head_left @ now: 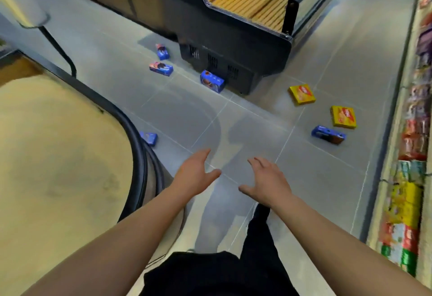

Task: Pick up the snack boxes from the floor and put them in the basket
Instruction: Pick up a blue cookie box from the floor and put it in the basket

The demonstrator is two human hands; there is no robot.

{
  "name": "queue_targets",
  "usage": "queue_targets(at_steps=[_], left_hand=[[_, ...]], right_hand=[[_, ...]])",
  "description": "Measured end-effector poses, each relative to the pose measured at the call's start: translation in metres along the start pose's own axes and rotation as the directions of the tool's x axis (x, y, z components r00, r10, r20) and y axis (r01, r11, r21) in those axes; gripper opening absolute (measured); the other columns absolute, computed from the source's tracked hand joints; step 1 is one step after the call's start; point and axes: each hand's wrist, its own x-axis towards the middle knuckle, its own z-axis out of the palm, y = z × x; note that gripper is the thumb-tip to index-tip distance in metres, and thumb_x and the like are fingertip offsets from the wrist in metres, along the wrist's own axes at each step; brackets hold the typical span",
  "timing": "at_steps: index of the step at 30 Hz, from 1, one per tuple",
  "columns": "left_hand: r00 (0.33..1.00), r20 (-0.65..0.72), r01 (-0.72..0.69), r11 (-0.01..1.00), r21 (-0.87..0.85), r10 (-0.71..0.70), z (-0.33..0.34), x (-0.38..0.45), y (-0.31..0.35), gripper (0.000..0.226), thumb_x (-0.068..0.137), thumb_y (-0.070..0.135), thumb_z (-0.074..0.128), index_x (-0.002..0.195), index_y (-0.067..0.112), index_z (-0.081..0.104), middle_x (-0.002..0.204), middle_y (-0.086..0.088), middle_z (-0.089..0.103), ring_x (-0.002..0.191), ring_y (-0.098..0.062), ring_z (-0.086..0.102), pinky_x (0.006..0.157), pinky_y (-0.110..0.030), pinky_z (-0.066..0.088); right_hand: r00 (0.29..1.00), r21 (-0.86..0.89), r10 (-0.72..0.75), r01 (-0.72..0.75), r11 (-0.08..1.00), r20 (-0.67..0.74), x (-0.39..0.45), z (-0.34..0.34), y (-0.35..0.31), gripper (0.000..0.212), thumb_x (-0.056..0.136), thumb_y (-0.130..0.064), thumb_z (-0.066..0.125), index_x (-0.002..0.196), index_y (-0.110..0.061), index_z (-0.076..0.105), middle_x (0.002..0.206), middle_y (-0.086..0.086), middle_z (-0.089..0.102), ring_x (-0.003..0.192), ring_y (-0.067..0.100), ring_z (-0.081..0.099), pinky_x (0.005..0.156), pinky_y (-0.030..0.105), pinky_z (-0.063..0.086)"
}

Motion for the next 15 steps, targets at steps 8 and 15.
queue_targets(at_steps=[8,15], left_hand=[[0.962,-0.135,0.228,0.969,-0.090,-0.239,-0.010,0.110,0.054,0.074,0.087,0.045,0.062,0.149,0.020,0.030,0.153,0.000,0.035,0.139,-0.019,0.033,0.111,-0.030,0.025],[0.855,-0.213,0.430,0.876,-0.220,-0.473,-0.041,0.169,0.054,0.074,0.086,0.044,0.064,0.148,0.021,0.032,0.151,-0.003,0.038,0.138,-0.021,0.036,0.109,-0.030,0.028]], right_hand=[[0.987,-0.050,-0.124,0.130,0.990,0.105,0.135,-0.066,0.080,0.090,0.079,-0.062,0.060,0.151,-0.023,0.025,0.156,0.000,0.026,0.141,0.024,0.028,0.114,0.036,0.029],[0.930,-0.081,-0.306,0.328,0.941,0.205,0.254,-0.115,0.065,0.091,0.078,-0.062,0.062,0.151,-0.022,0.024,0.157,0.002,0.025,0.143,0.026,0.025,0.116,0.039,0.027]])
